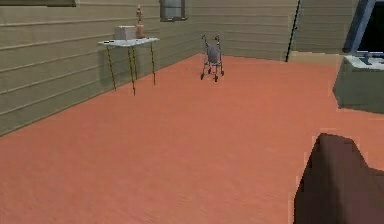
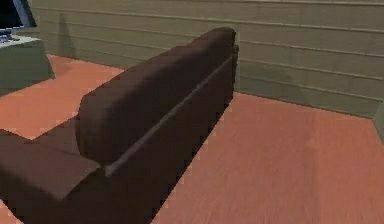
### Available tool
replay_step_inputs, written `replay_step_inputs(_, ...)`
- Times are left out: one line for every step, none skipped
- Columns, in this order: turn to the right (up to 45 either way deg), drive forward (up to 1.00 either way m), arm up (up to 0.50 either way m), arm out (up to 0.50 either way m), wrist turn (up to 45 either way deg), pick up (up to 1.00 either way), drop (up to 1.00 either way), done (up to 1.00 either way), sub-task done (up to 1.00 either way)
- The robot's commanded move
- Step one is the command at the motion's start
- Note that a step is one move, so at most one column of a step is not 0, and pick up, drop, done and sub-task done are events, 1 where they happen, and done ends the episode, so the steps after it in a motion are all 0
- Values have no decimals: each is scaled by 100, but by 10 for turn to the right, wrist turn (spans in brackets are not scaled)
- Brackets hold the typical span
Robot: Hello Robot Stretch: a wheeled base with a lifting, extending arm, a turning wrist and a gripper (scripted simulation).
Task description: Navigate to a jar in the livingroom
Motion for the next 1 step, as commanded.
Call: replay_step_inputs(-120,0,0,0,0,0,0,0,0)
